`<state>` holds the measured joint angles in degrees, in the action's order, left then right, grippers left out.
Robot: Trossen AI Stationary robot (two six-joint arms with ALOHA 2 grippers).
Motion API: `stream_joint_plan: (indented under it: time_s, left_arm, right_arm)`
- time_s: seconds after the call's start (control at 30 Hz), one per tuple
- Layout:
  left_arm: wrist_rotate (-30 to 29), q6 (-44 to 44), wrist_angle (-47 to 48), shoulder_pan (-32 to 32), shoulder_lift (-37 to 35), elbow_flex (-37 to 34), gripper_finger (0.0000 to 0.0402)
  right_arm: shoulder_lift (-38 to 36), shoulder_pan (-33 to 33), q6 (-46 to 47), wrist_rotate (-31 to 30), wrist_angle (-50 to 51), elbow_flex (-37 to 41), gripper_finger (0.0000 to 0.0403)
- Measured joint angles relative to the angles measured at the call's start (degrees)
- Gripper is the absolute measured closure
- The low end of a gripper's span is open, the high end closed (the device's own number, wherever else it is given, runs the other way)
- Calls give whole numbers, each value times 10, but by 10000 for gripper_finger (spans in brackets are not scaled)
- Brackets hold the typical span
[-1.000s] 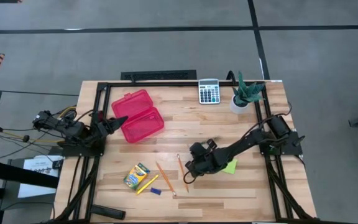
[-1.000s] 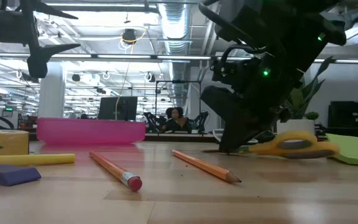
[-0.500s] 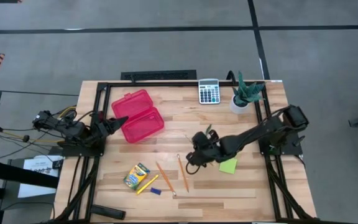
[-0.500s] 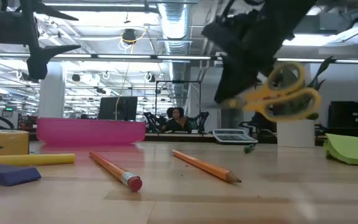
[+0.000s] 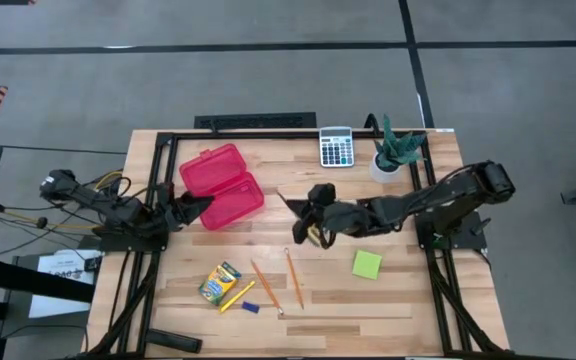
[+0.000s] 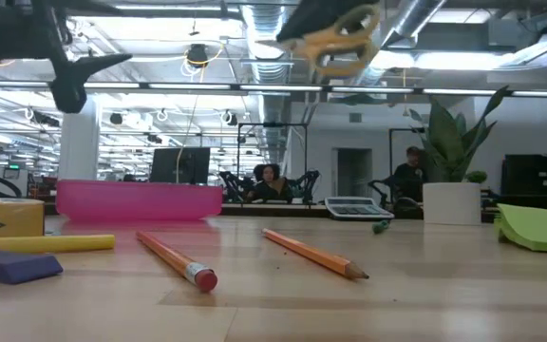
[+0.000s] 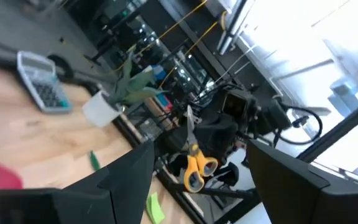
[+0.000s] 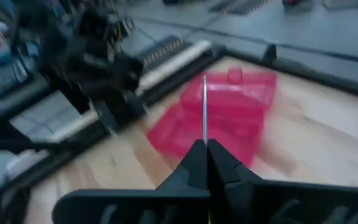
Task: Pack school essentials
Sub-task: Put the yellow scissors into the red supply box
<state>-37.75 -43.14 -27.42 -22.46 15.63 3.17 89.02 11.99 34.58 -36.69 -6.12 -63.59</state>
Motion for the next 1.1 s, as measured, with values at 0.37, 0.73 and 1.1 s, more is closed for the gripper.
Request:
stream_joint_plan:
  time_s: [0.37,0.73,1.1]
  left_arm:
    - [47,54,-149,16,181,37,152]
    - [150,120,-146,94,381,181,152]
    - [302,72,-247,171,562,260,152]
  right_arm:
    - [13,-40,-23,74,-114,-1,403]
    - [14,-50,-45,99,-186,-1,403]
    - [13,-60,-68,116,-236,-1,403]
